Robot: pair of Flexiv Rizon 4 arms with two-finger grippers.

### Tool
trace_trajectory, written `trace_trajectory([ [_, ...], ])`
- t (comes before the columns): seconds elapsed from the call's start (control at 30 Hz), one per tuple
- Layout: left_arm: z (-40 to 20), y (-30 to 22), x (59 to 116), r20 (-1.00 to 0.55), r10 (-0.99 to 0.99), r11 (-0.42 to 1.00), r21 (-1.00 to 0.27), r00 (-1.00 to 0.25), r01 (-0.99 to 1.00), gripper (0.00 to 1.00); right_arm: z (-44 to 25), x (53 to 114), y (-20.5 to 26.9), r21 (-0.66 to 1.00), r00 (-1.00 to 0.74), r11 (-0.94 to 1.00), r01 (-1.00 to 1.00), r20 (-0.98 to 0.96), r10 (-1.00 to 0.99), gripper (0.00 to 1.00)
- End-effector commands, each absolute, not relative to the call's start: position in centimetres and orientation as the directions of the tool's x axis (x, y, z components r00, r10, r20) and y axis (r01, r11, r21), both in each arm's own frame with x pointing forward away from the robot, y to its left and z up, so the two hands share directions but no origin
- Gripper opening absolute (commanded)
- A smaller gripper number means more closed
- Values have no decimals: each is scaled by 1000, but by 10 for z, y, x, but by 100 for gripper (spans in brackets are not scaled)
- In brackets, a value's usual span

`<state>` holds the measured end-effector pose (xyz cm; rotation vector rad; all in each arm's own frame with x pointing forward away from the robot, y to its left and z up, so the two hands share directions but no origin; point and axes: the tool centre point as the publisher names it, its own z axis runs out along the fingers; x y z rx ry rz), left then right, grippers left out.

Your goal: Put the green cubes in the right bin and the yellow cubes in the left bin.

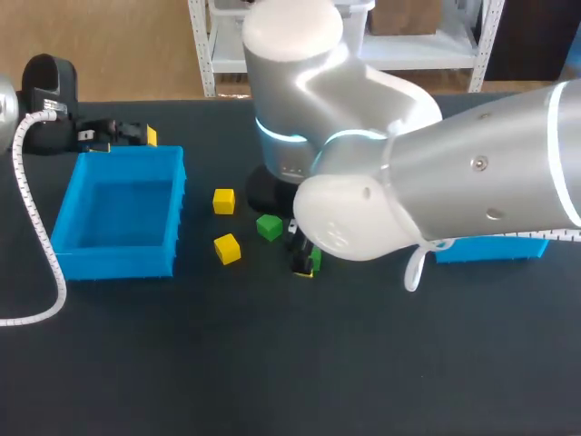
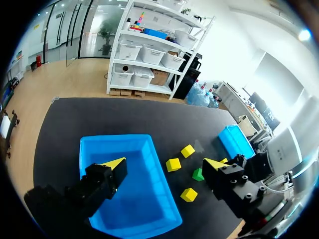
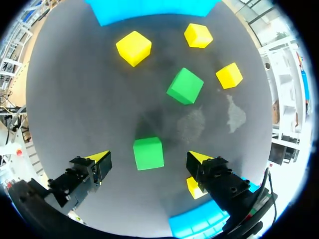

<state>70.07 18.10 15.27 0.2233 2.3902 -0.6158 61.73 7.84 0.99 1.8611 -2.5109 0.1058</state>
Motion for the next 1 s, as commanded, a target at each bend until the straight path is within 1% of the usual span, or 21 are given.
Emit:
trace_trajectory([
  [0.03, 151, 183, 700, -638, 1, 870, -378, -770, 315, 100, 4, 619, 78, -39, -300, 298, -954, 54, -952, 100],
  [0.43, 151, 183, 700, -638, 1, 870, -378, -770, 315, 100, -11, 614, 76, -33, -321, 320, -947, 59, -945, 100],
  [0.47, 151, 183, 700, -638, 1, 870, -378, -770, 315, 100, -11, 615, 77, -35, -325, 323, -946, 58, -944, 79],
  [0.5, 151, 183, 700, -638, 1, 870, -378, -770, 315, 100, -10, 615, 77, -35, -326, 325, -945, 58, -944, 54],
  [0.53, 151, 183, 700, -638, 1, 870, -378, -770, 315, 100, -10, 616, 77, -36, -328, 326, -945, 57, -943, 45],
  [0.57, 151, 183, 700, -638, 1, 870, -378, -770, 315, 100, -10, 616, 77, -41, -330, 328, -944, 58, -942, 42],
  [0.63, 151, 183, 700, -638, 1, 870, -378, -770, 315, 100, -10, 617, 77, -45, -331, 329, -943, 59, -942, 38],
  [0.7, 151, 183, 700, -638, 1, 870, -378, -770, 315, 100, -10, 618, 76, -54, -336, 333, -941, 60, -940, 22],
  [0.73, 151, 183, 700, -638, 1, 870, -378, -770, 315, 100, -9, 619, 76, -55, -337, 334, -941, 61, -939, 16],
  [0.77, 151, 183, 700, -638, 1, 870, -378, -770, 315, 100, -9, 620, 76, -58, -340, 337, -940, 60, -938, 13],
  [0.8, 151, 183, 700, -638, 1, 870, -378, -770, 315, 100, -8, 621, 75, -59, -341, 338, -939, 61, -938, 6],
  [0.83, 151, 183, 700, -638, 1, 870, -378, -770, 315, 100, -7, 622, 75, -64, -345, 342, -938, 60, -937, 2],
  [0.87, 151, 183, 700, -638, 1, 870, -378, -770, 315, 100, -6, 623, 74, -67, -348, 345, -936, 57, -936, 0],
  [1.0, 151, 183, 700, -638, 1, 870, -378, -770, 315, 100, -1, 629, 73, -82, -363, 359, -930, 49, -931, 0],
])
